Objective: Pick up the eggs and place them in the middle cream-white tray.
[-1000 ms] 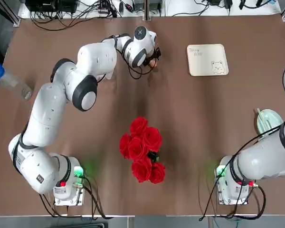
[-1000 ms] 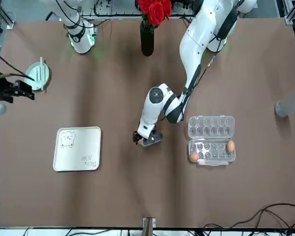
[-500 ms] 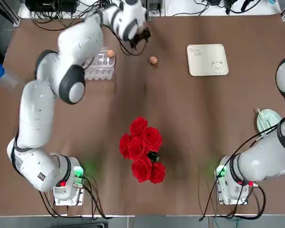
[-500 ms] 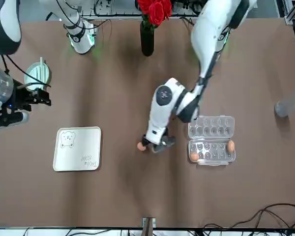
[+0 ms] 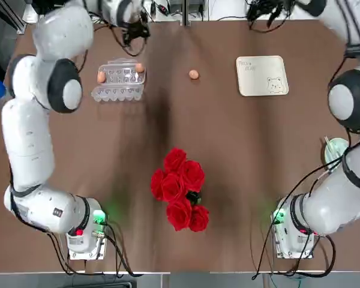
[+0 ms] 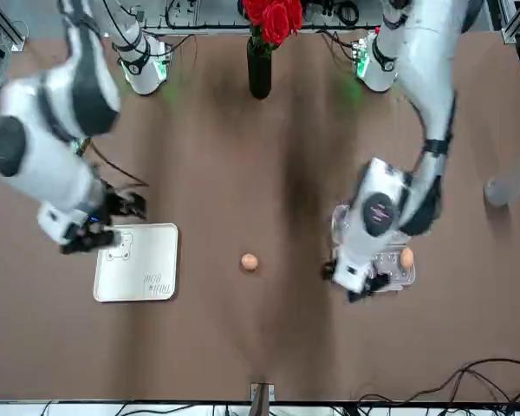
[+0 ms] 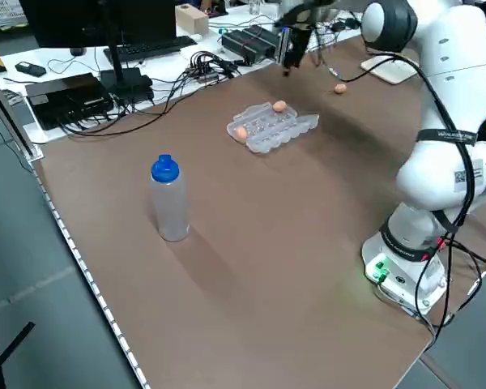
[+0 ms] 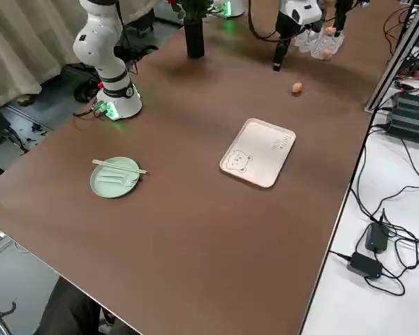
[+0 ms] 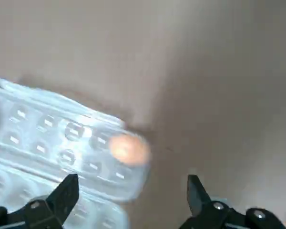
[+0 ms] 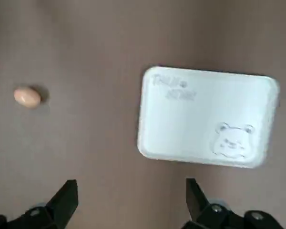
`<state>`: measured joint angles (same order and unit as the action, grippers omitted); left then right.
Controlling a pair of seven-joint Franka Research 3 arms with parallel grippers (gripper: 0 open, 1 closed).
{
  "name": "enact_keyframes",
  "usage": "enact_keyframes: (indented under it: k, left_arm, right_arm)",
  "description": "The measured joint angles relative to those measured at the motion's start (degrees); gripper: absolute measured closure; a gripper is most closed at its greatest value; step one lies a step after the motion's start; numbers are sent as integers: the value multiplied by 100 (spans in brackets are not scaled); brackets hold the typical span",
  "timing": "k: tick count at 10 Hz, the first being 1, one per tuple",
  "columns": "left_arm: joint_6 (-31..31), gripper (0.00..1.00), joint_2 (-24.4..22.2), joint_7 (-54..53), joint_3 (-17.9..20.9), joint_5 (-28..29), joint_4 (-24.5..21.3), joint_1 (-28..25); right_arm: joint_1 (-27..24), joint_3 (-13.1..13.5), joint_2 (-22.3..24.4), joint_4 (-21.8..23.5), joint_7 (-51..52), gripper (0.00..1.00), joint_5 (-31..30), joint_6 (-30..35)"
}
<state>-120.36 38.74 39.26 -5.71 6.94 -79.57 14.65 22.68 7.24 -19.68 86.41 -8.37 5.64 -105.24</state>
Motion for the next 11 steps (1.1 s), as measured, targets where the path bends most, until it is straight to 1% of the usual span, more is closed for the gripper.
enact_keyframes:
  k: [1,2,3,4,6,7,8,10,11]
  left_arm:
    - [-115,2,3,-334,-2,0,-144,-245]
    - [-397,2,14,-425,-5,0,-351,-335]
    - [-712,3,42,-285,-18,-4,-568,-314]
    - [-900,3,77,64,-26,-12,-711,-261]
    - [-949,3,112,1021,-43,-19,-801,-199]
    - [-950,3,119,1446,-43,-19,-860,-202]
    - [-1020,3,127,1874,-43,-29,-942,-204]
    - [-1439,3,199,2624,-51,-97,-1146,-199]
    - [-1507,5,224,2723,-52,-275,-1184,-200]
  right_arm:
    - [268,-2,-94,284,-433,0,1,-507]
    - [560,-5,-283,467,-892,0,0,-962]
    - [856,-6,-559,538,-1354,0,-1,-1377]
    - [1115,-6,-860,549,-1811,0,-1,-1754]
    - [1474,-2,-1374,547,-2743,0,-7,-2685]
    - [1578,-1,-1563,507,-3013,0,-8,-3033]
    - [1649,0,-1709,382,-3135,0,-8,-3156]
    - [1696,1,-1976,-55,-3364,0,-8,-3164]
    - [1701,3,-2200,-356,-3513,0,-8,-3164]
